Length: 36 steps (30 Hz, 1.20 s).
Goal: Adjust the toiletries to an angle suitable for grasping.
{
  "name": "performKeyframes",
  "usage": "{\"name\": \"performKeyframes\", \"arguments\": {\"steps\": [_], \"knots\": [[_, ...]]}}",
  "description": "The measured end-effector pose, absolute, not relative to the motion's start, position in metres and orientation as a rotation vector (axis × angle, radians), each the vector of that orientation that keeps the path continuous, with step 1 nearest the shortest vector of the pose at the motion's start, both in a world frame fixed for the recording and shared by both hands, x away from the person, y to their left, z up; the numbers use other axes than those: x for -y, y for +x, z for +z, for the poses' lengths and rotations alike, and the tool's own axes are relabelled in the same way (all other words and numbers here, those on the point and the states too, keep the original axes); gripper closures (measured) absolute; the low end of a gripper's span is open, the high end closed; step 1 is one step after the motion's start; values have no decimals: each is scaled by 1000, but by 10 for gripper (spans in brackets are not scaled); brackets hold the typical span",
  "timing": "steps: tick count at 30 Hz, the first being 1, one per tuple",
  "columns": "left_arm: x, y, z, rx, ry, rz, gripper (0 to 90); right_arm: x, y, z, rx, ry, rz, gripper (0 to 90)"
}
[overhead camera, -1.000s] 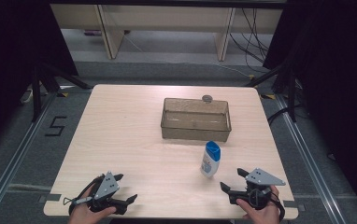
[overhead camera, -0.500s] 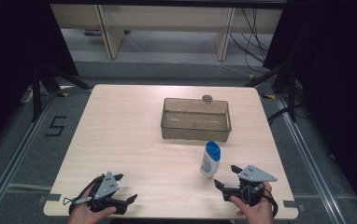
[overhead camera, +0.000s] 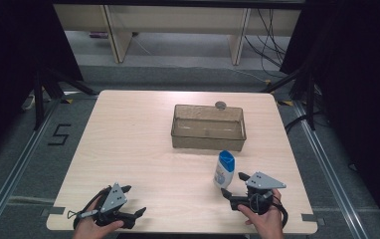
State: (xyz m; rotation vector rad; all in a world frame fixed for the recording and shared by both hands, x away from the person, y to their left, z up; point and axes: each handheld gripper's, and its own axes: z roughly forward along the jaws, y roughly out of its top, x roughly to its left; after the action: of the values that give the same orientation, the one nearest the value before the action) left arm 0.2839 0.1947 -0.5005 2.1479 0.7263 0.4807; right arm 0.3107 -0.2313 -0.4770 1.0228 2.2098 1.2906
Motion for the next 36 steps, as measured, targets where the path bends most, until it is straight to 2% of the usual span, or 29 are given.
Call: {"name": "performKeyframes", "arguments": {"steps": [17, 25, 36], "knots": [[-195, 284, -500, -720, 2158, 478, 148, 216, 324, -476, -2180, 1017, 1327, 187], [-195, 284, -500, -726, 2149, 487, 149, 211, 331, -478, -2173, 1006, 1321, 222], [-195, 284, -500, -722, 2154, 482, 149, 209, 338, -478, -2172, 999, 1315, 353]]}}
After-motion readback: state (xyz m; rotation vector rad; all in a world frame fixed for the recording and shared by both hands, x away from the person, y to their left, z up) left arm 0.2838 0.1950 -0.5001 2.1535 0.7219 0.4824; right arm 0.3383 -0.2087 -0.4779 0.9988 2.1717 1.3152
